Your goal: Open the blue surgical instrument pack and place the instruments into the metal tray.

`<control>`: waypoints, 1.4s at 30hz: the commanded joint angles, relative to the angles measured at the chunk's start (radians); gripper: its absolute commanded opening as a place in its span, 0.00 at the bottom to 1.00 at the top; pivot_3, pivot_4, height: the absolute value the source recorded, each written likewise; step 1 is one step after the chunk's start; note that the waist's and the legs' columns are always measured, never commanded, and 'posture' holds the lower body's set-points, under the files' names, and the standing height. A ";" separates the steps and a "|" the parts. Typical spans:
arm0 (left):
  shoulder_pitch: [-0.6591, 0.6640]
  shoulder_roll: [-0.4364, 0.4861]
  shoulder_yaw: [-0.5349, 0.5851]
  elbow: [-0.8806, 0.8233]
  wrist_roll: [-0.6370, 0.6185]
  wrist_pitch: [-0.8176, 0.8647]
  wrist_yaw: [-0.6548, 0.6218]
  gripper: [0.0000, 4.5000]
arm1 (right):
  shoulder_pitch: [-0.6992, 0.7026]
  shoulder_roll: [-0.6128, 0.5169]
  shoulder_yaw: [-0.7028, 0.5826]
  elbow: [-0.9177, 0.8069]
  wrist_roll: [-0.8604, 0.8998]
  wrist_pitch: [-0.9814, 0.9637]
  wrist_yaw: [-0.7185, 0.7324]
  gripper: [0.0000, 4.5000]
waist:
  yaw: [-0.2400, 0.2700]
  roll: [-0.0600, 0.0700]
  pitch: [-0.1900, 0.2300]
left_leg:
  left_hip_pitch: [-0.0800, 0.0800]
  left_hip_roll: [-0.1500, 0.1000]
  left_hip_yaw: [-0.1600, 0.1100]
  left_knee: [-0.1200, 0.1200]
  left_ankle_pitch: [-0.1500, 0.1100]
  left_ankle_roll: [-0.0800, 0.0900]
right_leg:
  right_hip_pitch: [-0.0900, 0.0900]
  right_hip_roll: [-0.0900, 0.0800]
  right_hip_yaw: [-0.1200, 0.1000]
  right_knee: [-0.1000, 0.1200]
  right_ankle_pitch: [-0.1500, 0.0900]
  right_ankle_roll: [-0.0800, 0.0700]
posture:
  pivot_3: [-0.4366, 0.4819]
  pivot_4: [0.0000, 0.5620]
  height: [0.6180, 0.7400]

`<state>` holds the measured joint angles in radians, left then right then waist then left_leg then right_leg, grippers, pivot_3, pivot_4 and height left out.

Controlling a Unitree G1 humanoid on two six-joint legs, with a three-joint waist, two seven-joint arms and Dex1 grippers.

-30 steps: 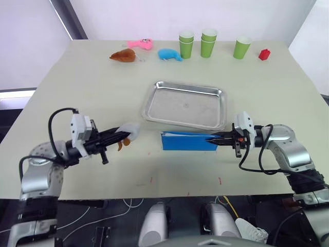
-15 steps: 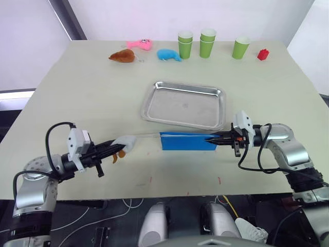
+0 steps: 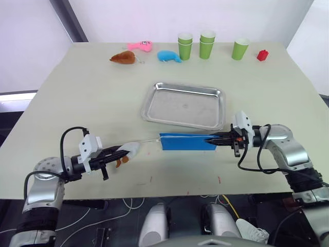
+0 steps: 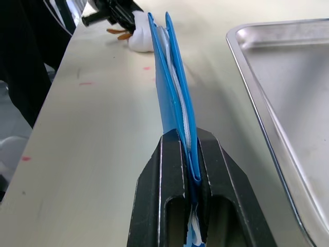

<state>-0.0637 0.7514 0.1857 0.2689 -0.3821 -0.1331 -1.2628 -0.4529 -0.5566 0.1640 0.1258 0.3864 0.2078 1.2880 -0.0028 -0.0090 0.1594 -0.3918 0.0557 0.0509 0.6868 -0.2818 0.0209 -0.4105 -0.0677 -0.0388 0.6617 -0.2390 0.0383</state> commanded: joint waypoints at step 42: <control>-0.080 0.145 0.010 0.270 0.063 -0.242 -0.086 0.00 | 0.035 0.096 -0.054 -0.033 0.063 -0.038 0.020 0.00 | -0.031 0.007 0.000 | 0.001 0.003 -0.001 -0.004 0.000 0.000 | -0.003 0.006 0.002 0.001 -0.001 -0.004 | 0.48 0.27 1.00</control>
<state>-0.1488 0.8516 0.1667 0.4981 -0.3476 -0.3690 -1.3690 -0.4000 -0.4531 0.1375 0.1004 0.4436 0.1911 1.2999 -0.0337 -0.0023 0.1592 -0.3915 0.0590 0.0504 0.6830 -0.2818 0.0209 -0.4141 -0.0618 -0.0366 0.6625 -0.2398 0.0344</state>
